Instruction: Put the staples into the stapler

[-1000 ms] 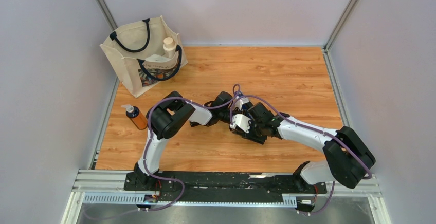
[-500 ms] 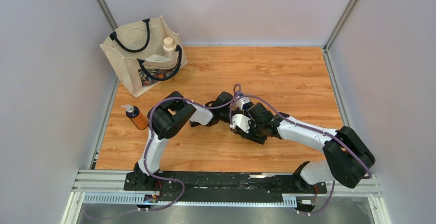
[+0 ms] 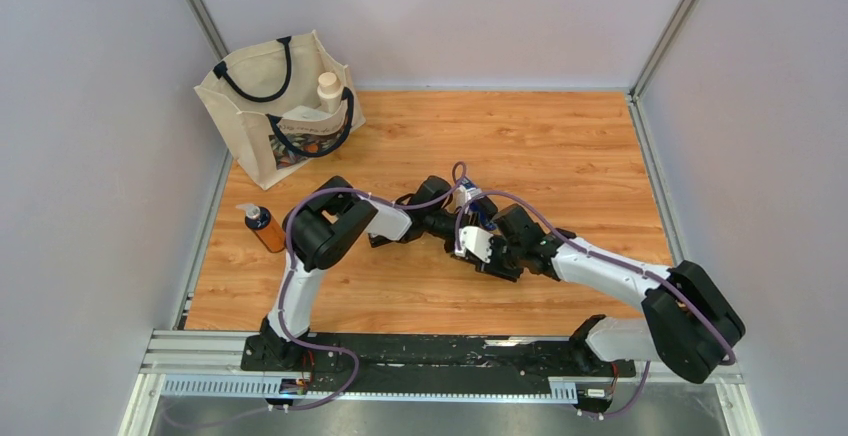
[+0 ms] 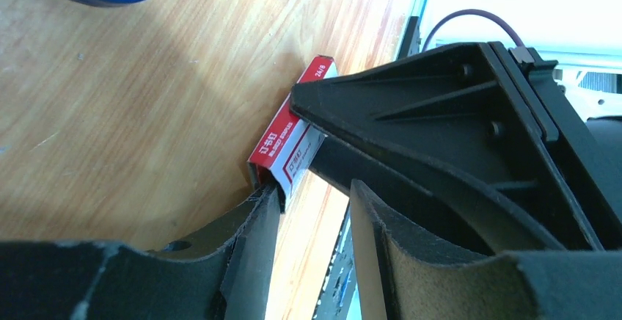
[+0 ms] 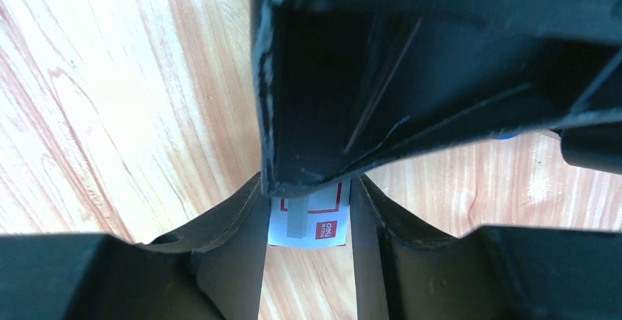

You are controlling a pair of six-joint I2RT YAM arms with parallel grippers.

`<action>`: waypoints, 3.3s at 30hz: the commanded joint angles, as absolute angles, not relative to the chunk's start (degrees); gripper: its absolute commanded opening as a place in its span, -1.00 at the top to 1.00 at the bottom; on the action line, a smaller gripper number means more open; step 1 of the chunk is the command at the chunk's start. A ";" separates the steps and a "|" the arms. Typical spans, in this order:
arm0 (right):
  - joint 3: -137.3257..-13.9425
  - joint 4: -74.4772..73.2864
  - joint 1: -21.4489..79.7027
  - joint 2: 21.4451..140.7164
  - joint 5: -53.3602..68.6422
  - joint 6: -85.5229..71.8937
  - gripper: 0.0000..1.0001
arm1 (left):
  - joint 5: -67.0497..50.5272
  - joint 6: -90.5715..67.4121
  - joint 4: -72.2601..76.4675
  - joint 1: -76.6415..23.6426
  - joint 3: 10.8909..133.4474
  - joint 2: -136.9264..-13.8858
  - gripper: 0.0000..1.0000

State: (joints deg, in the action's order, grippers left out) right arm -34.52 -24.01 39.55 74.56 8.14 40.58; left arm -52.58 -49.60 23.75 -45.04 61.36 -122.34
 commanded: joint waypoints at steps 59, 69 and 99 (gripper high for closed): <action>-36.91 -32.52 28.13 66.27 31.46 47.46 0.14 | -47.64 -37.09 14.24 -44.39 62.31 -112.68 0.13; -37.18 -32.43 27.07 66.88 31.29 47.20 0.15 | -48.43 -38.14 15.20 -44.47 61.88 -112.50 0.17; -36.47 -28.13 26.72 65.83 29.36 44.12 0.15 | -48.69 -38.94 15.47 -46.40 62.58 -114.87 0.34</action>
